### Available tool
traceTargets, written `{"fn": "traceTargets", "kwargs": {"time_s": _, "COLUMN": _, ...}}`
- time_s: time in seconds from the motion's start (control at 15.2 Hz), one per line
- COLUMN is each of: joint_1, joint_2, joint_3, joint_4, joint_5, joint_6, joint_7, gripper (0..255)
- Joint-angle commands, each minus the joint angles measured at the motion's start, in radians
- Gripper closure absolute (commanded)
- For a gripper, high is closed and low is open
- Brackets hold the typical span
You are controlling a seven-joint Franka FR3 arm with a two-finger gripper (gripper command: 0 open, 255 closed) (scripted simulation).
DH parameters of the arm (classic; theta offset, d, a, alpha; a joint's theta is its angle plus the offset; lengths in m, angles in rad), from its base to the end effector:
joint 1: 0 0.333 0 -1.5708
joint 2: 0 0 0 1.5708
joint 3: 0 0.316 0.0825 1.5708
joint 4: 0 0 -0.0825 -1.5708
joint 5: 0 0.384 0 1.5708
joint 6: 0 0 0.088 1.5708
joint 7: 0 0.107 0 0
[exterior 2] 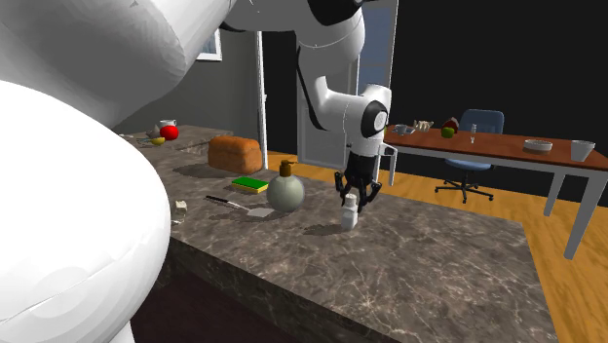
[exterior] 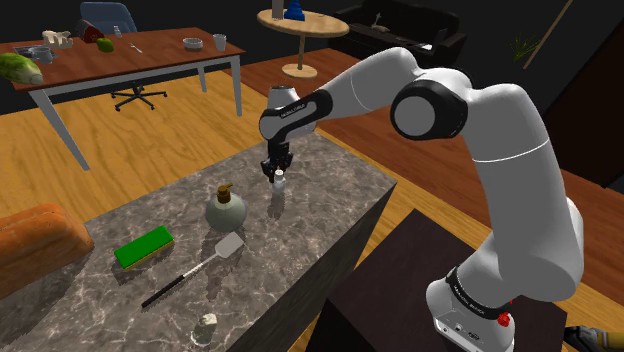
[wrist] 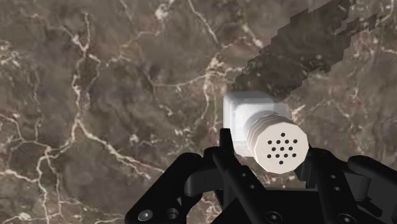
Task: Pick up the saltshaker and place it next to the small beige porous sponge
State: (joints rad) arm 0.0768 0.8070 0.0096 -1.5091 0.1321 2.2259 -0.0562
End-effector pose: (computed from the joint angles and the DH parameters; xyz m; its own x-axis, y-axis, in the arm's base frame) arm 0.6987 0.0636 0.1779 0.9943 0.0592 -0.0885 0.0495 -0.9928 -0.1088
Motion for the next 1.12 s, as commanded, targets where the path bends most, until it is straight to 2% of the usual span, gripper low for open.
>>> {"fn": "traceTargets", "kwargs": {"time_s": 0.0, "joint_1": 0.0, "joint_2": -0.017, "joint_3": -0.001, "joint_4": -0.003, "joint_5": -0.001, "joint_6": -0.014, "joint_7": 0.002, "gripper": 255}}
{"fn": "traceTargets", "kwargs": {"time_s": 1.06, "joint_1": 0.001, "joint_2": -0.148, "joint_3": -0.005, "joint_4": 0.005, "joint_5": -0.008, "joint_6": -0.152, "joint_7": 0.018, "gripper": 255}}
